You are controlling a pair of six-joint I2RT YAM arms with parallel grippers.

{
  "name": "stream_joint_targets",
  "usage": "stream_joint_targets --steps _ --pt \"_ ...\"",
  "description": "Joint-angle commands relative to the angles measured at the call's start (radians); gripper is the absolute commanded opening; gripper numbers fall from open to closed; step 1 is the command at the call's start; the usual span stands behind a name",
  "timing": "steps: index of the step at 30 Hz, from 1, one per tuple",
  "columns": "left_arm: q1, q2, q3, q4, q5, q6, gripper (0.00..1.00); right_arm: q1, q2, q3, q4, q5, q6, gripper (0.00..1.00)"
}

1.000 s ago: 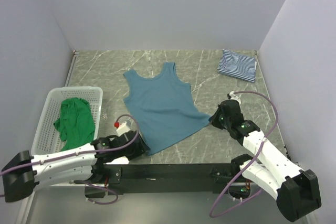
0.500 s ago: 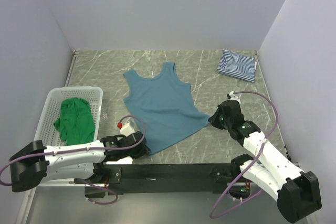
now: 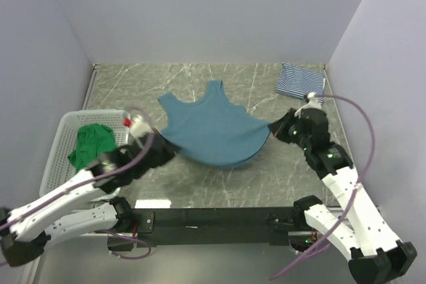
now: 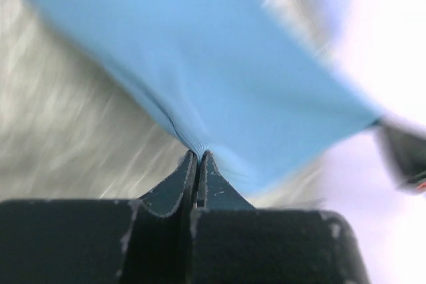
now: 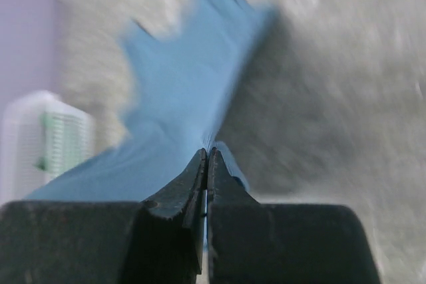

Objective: Fold and stack the tank tops

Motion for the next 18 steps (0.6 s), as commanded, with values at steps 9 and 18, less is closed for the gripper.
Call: stream_joint_targets --steps 9,18 --pt "0.2 0.081 0.631 -0.137 -0.163 0.389 0.0 -0.028 0.101 0.554 -0.029 -0.079 -0.068 0.0" --pt "0.203 0.187 0.875 -0.093 -0.169 0.489 0.0 -0.034 0.155 0.763 -0.089 -0.083 -0.082 0.0"
